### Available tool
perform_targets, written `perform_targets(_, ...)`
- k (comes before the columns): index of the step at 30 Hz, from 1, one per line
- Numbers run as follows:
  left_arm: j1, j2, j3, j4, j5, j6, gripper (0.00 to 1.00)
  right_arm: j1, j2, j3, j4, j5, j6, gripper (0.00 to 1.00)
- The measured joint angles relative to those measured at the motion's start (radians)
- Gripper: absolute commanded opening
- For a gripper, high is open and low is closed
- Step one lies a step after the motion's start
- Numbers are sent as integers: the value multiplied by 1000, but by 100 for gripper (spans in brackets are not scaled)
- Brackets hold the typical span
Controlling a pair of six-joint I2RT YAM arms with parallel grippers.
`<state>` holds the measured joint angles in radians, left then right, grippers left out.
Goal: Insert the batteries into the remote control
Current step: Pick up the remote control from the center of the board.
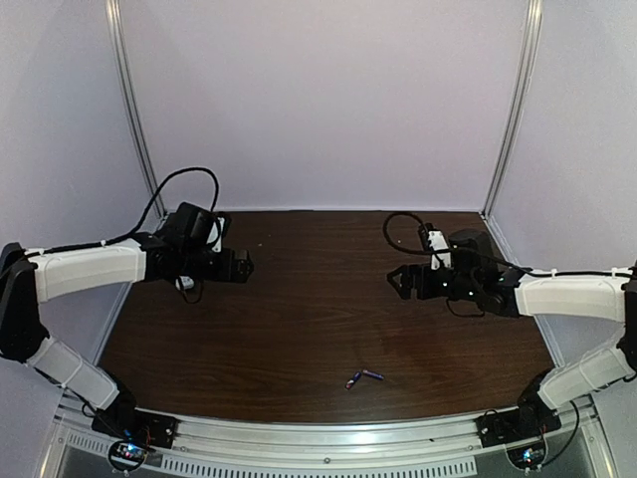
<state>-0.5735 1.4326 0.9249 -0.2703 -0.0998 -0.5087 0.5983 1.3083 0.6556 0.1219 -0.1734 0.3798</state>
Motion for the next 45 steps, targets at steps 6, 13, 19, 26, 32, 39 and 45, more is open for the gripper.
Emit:
perform_targets(6, 204, 13, 63, -76, -76, -15, 98, 0, -25, 17, -14, 45, -7, 100)
perform_targets(13, 339, 152, 161, -140, -176, -21, 97, 0, -62, 17, -20, 18, -50, 100)
perform_targets(19, 357, 280, 181, -162, -199, -13, 90, 0, -63, 17, -21, -81, -86, 100)
perform_targets(26, 388, 356, 198, -153, -197, -10, 87, 0, -63, 17, -21, -130, -96, 100)
perform_targets(32, 404, 408, 198, -143, -179, -10, 80, 0, -63, 17, -21, -146, -97, 100)
perform_targets(39, 407, 458, 198, -111, -147, -8, 59, 0, -62, 24, -21, -149, -97, 100)
perform_targets(45, 430, 472, 208, -80, -116, -7, 35, 0, -52, 47, -23, -159, -97, 100)
